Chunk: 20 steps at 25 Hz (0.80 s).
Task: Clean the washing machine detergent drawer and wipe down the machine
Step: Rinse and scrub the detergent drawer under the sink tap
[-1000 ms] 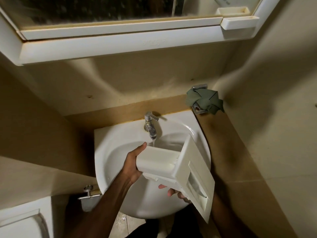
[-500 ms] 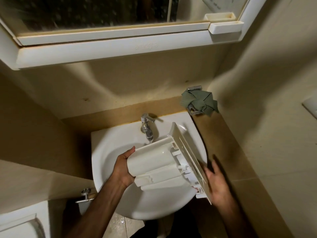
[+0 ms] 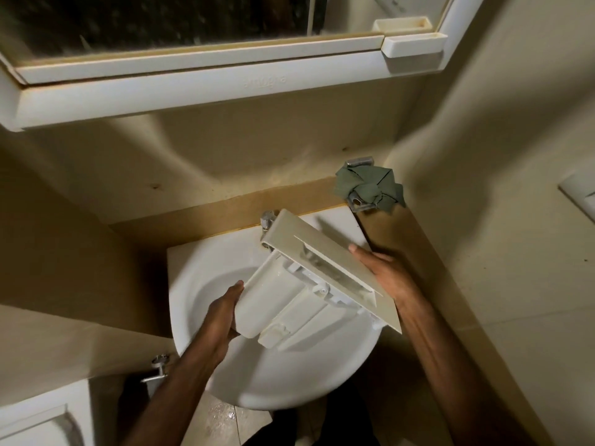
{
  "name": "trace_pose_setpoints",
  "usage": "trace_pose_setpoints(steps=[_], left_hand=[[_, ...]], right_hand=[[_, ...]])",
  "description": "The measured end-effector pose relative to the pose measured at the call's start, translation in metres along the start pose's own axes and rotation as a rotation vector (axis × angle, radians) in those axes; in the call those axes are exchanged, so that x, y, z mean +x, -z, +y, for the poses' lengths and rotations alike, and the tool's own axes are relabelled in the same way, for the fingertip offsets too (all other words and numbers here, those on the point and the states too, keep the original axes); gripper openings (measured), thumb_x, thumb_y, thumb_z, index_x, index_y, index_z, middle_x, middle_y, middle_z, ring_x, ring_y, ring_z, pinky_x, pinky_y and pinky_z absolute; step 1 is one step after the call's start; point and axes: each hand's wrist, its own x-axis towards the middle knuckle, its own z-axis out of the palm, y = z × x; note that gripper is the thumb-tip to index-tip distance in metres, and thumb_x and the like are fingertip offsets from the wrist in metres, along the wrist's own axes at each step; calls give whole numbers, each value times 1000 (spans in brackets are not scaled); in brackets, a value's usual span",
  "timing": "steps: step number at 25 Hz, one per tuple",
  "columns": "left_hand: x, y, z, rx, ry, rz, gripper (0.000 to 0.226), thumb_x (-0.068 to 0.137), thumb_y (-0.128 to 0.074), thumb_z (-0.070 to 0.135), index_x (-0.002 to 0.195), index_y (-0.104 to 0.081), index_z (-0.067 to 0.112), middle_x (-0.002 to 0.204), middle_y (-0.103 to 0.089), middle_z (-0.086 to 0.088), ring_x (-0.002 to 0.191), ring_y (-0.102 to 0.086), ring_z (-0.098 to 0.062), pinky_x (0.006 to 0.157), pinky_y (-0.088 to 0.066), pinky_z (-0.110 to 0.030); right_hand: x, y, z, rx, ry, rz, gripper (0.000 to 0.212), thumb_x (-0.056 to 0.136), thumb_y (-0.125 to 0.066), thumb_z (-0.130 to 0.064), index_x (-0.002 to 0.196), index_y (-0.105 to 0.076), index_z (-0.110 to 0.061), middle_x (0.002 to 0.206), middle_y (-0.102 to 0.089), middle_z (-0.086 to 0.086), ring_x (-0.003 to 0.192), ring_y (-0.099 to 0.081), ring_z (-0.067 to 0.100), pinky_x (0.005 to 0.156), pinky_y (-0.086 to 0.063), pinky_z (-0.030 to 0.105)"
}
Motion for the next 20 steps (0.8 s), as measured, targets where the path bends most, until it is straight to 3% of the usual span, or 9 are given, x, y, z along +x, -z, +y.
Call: trace_pose_setpoints(steps=[2, 5, 7, 9, 12, 15, 16, 18, 20], left_hand=[[-5, 15, 10, 130, -107, 112, 38, 107, -51, 43, 129, -64, 15, 120, -72, -9, 101, -68, -24, 73, -52, -36], [-40, 31, 48, 174, -568, 401, 40, 105, -54, 45, 134, -63, 18, 136, -65, -5, 117, -61, -19, 91, -47, -30], [-75, 33, 82, 287, -945, 439, 46, 101, -58, 53, 136, -62, 23, 138, -62, 3, 127, -57, -15, 99, -47, -29], [-102, 29, 110, 618, -1187, 333, 56, 93, -60, 64, 138, -60, 31, 142, -54, 12, 137, -46, -10, 107, -41, -34], [-115, 12, 134, 1226, -1029, -66, 109, 67, -55, 97, 159, -24, 47, 169, -19, 18, 157, -8, -5, 125, -19, -39], [-100, -2, 136, 1534, -815, -304, 137, 55, -56, 104, 161, 10, 48, 172, 16, 16, 157, 20, -6, 130, -1, -42], [-94, -6, 134, 1574, -763, -343, 140, 56, -60, 101, 161, 14, 45, 172, 18, 15, 157, 20, -7, 130, 1, -41], [-84, -10, 132, 1595, -684, -404, 142, 59, -67, 94, 161, 17, 43, 173, 14, 12, 159, 13, -11, 131, -2, -42], [-76, -8, 131, 1514, -654, -431, 143, 56, -74, 91, 159, 15, 47, 174, -1, 11, 160, -4, -16, 129, -15, -45]], right_hand=[[9, -13, -26, -54, 30, -47, 32, 86, -83, -44, 98, -83, -15, 96, -82, 4, 87, -78, 12, 77, -59, 23], [28, -37, -54, -135, 61, -109, 32, 82, -88, -42, 94, -79, -14, 86, -81, -1, 69, -74, 1, 64, -56, 14], [38, -56, -68, -201, 60, -145, 55, 73, -93, -48, 106, -79, -7, 98, -82, 6, 85, -79, 16, 82, -63, 28], [46, -71, -78, -291, 100, -205, 66, 72, -93, -50, 114, -76, -1, 108, -80, 12, 100, -77, 28, 95, -62, 43], [49, -90, -94, -418, 148, -242, 67, 80, -88, -46, 125, -71, 1, 119, -75, 7, 102, -70, 19, 73, -54, 19], [49, -107, -108, -529, 197, -289, 64, 82, -86, -46, 124, -72, 0, 121, -75, 10, 103, -69, 21, 74, -57, 22], [49, -112, -110, -564, 204, -290, 61, 84, -85, -43, 124, -72, 1, 125, -74, 13, 106, -70, 24, 75, -58, 23], [54, -118, -112, -602, 199, -306, 56, 86, -84, -39, 125, -72, -1, 126, -74, 10, 107, -68, 19, 65, -51, 11], [54, -122, -113, -610, 190, -333, 57, 85, -85, -38, 127, -71, -1, 127, -73, 8, 104, -63, 12, 59, -43, 5]])
